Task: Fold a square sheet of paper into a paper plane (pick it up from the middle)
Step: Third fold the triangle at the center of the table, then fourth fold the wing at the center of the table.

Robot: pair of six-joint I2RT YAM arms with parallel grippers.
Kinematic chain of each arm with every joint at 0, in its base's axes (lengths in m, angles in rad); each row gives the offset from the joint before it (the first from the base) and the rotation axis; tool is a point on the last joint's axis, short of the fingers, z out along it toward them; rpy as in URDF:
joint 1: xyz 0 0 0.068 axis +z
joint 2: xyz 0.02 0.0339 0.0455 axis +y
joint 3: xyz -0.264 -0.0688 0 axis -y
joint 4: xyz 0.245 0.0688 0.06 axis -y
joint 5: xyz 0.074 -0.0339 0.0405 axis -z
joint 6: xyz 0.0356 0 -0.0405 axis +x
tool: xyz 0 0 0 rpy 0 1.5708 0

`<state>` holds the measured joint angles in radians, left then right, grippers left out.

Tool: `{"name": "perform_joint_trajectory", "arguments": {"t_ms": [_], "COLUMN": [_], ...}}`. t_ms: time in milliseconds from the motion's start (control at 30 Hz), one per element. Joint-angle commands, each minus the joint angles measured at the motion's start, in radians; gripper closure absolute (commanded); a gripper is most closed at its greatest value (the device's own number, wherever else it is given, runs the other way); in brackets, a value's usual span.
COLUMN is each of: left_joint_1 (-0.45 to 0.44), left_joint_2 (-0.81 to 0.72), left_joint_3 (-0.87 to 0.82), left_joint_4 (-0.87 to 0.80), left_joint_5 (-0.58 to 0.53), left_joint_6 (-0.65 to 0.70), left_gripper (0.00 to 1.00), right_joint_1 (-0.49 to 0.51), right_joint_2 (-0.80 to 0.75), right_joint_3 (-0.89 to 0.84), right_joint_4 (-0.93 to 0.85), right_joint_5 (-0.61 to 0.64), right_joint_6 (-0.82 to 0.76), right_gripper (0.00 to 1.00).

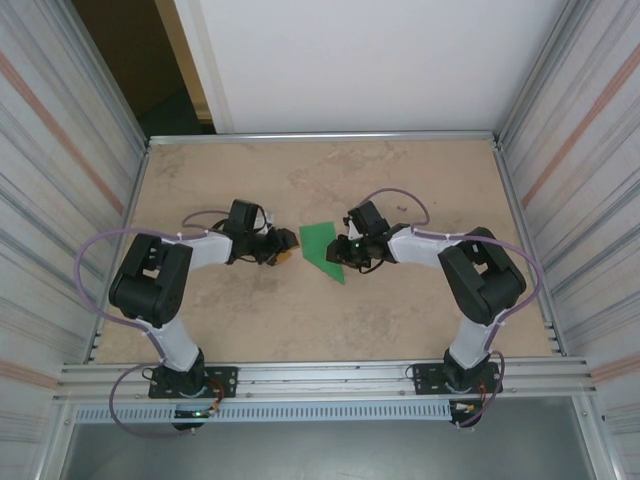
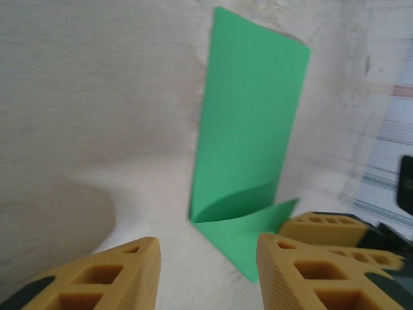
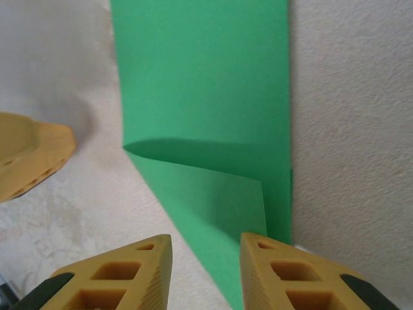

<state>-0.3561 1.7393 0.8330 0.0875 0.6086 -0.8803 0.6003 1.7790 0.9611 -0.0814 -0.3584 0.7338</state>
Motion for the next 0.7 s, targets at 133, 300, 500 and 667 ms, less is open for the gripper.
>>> {"name": "perform_joint_trajectory", "arguments": {"t_ms": [133, 300, 500, 667], "left_joint_1": [-0.042, -0.056, -0.077, -0.084], "left_joint_2": [0.028, 0.044, 0.073, 0.091], "left_joint_3": [0.001, 0.0, 0.024, 0.046], "left_joint_4": [0.058, 0.048, 0.031, 0.027], "left_joint_5": [0.035, 0.034, 0.027, 0.023], "left_joint_6": [-0.052, -0.052, -0.051, -0.048], "left_gripper": [0.56, 0.55, 0.57, 0.6], "right_joint_1": [-0.023, -0.03, -0.031, -0.034], "right_joint_2": [0.066, 0.096, 0.106, 0.106], "right_joint_3": [0.045, 0.041, 0.036, 0.031], "right_joint_4": [-0.031, -0.049, -0.054, -0.052], "right_joint_5": [0.006, -0.008, -0.009, -0.008], "right_joint_6": [0.029, 0.025, 0.024, 0.021], "right_gripper": [0.76, 0.79, 0.8, 0.8]}}
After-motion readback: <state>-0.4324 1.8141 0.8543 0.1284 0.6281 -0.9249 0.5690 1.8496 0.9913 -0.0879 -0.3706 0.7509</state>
